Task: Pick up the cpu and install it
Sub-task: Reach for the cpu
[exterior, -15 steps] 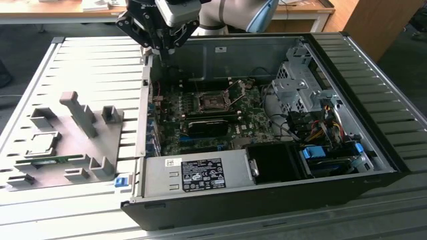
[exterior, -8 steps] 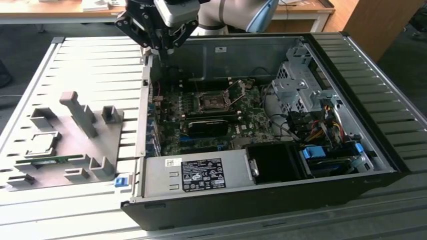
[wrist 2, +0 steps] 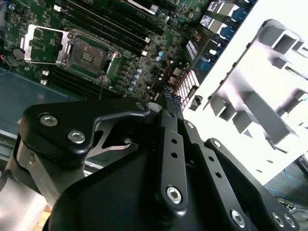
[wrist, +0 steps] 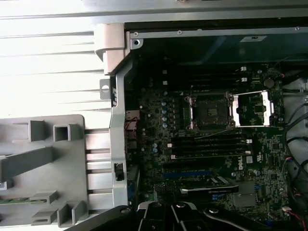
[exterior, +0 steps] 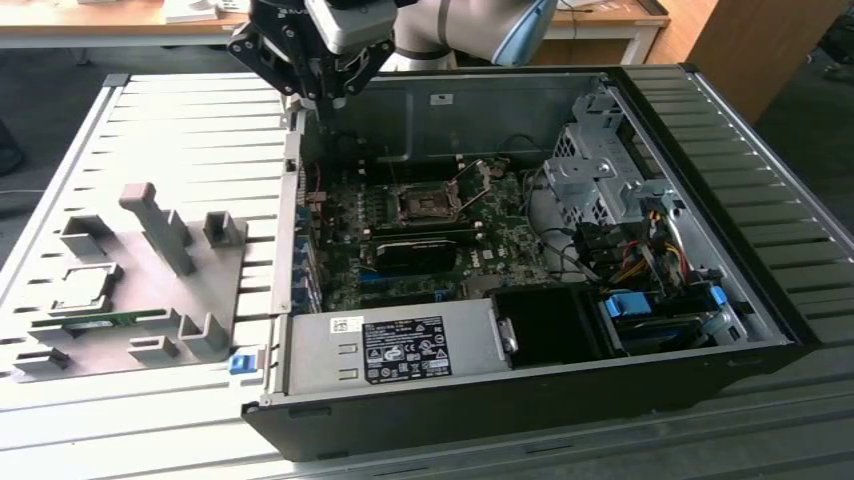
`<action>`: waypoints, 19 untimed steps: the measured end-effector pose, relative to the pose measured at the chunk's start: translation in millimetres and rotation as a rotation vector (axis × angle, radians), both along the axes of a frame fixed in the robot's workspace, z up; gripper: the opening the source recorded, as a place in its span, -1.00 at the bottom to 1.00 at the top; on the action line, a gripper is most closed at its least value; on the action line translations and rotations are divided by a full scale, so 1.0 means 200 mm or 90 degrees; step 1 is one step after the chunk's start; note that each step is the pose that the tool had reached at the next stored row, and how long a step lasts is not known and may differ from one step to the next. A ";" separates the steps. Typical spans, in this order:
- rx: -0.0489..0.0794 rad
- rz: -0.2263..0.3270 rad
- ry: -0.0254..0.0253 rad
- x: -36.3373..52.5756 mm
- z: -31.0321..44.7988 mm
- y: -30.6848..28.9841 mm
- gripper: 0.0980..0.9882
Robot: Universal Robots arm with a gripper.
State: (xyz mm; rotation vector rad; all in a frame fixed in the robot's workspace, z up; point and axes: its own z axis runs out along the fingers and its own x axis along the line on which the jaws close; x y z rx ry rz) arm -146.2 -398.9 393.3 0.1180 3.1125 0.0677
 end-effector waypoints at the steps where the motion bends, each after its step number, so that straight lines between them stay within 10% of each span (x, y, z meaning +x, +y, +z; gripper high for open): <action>1: 0.000 0.000 0.0000 -0.001 0.000 0.000 -0.98; 19: 0.000 0.000 0.0000 -0.039 -0.001 0.000 -0.98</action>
